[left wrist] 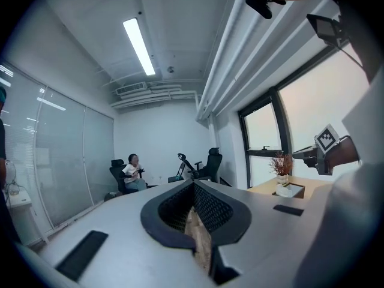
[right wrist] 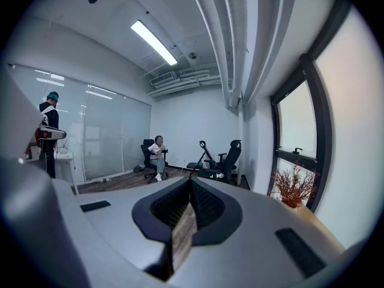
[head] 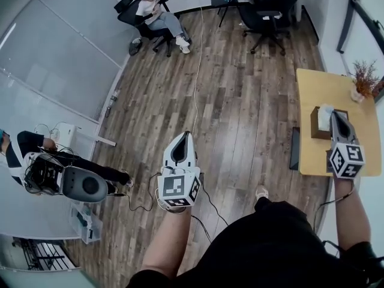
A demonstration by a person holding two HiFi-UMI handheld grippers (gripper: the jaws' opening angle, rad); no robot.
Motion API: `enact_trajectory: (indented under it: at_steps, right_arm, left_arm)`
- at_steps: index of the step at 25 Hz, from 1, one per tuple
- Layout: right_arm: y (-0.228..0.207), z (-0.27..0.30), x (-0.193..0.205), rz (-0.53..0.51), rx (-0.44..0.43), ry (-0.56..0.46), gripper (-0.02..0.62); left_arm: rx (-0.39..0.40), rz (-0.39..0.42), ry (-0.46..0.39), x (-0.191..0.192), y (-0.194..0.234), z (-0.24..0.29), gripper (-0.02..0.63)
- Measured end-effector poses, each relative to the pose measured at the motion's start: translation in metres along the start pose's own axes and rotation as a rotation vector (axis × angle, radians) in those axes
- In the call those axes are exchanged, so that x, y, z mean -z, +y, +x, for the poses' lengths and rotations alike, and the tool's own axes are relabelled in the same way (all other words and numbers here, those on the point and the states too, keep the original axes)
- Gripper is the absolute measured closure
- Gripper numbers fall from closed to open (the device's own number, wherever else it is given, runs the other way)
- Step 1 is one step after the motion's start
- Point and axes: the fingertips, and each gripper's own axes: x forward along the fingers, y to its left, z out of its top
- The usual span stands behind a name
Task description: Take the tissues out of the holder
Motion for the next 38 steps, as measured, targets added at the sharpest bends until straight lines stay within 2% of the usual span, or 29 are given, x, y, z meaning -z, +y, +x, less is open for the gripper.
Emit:
enact_trajectory:
  at_steps: [6,10,15,19,26,34,38]
  right_arm:
    - [-0.039,0.043,0.015,0.051,0.055,0.030,0.591]
    - [-0.057,0.056,0.023,0.053,0.092,0.040,0.589]
    - [-0.067,0.074,0.029,0.043,0.126,0.061,0.591]
    - [-0.078,0.091,0.029,0.042,0.186,0.068,0.591]
    - [-0.072,0.148,0.028,0.079,0.223,0.158,0.591]
    - [-0.072,0.201,0.009,0.103,0.291,0.172,0.591]
    - [-0.095,0.193,0.017,0.147,0.412,0.187,0.591]
  left_arm:
    - [0.018,0.019,-0.012,-0.017,0.001,0.069,0.601]
    - [0.056,0.016,-0.023,-0.013,-0.010,0.102,0.601]
    - [0.124,-0.004,-0.018,0.002,-0.018,0.150,0.601]
    - [0.178,-0.027,-0.031,0.010,-0.014,0.205,0.601]
    - [0.268,-0.061,-0.033,0.009,0.004,0.310,0.601]
    - [0.467,-0.045,-0.038,-0.013,-0.031,0.423,0.601]
    - [0.607,-0.021,-0.035,-0.020,-0.071,0.469,0.601]
